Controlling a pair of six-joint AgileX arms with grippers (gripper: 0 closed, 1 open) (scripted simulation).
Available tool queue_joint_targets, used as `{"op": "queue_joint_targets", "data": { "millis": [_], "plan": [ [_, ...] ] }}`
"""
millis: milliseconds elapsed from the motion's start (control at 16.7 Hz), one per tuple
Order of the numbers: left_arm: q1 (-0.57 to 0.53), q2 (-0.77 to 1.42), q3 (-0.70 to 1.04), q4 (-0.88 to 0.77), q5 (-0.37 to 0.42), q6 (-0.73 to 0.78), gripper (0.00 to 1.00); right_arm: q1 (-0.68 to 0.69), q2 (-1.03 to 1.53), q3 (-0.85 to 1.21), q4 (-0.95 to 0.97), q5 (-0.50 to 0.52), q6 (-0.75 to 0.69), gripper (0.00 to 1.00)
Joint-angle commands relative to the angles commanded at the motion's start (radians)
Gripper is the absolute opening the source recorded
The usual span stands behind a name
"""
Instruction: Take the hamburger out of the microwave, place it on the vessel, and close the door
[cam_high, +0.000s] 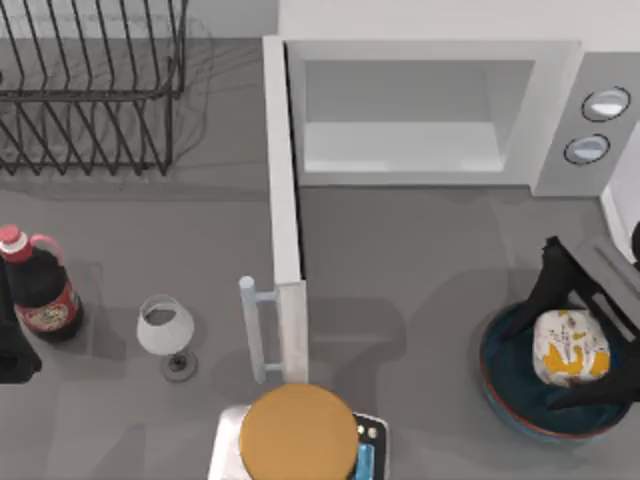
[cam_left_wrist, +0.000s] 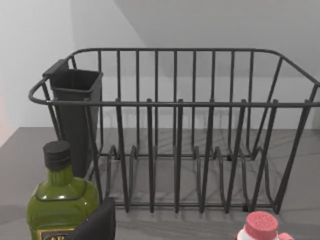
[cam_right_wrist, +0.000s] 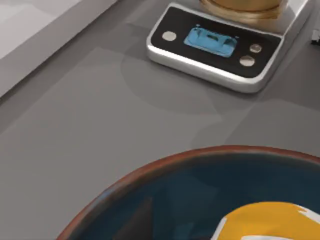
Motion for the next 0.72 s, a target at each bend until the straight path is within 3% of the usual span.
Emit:
{"op": "queue_joint_targets", "data": {
  "millis": [360,720],
  "plan": [
    [0.0,0.0,0.0,0.0,0.0,0.0,1.0,0.0,0.0,0.0,0.0,0.0,0.0,0.98],
    [0.0,0.0,0.0,0.0,0.0,0.0,1.0,0.0,0.0,0.0,0.0,0.0,0.0,1.0]
  ]
}}
